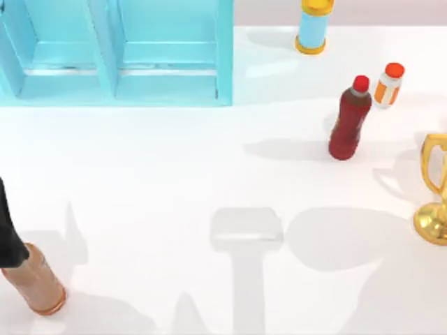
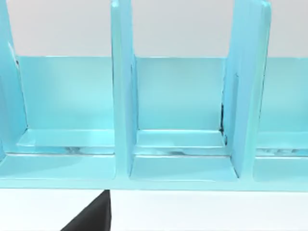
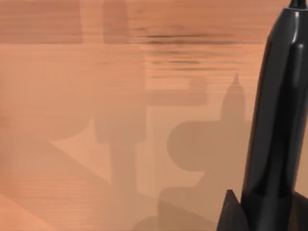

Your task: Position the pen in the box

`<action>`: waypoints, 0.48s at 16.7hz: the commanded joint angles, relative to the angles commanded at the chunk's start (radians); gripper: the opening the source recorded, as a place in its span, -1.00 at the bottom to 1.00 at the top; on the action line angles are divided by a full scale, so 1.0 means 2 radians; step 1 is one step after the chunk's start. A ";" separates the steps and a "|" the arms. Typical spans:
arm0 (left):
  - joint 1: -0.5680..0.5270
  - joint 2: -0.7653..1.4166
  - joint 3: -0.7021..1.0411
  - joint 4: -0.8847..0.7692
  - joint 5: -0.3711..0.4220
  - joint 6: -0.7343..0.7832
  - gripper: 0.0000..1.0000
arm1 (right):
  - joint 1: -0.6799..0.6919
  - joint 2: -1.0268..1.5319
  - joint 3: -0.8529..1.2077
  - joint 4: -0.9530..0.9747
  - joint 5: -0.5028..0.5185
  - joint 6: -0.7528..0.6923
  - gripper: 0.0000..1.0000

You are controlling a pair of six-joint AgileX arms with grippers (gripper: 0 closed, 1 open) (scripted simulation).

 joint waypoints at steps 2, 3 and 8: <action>0.000 0.000 0.000 0.000 0.000 0.000 1.00 | 0.005 -0.002 -0.018 0.015 0.000 0.004 -1.00; 0.000 0.000 0.000 0.000 0.000 0.000 1.00 | 0.008 -0.002 -0.027 0.022 0.000 0.007 -1.00; 0.000 0.000 0.000 0.000 0.000 0.000 1.00 | 0.020 -0.007 -0.073 0.062 0.000 0.019 -1.00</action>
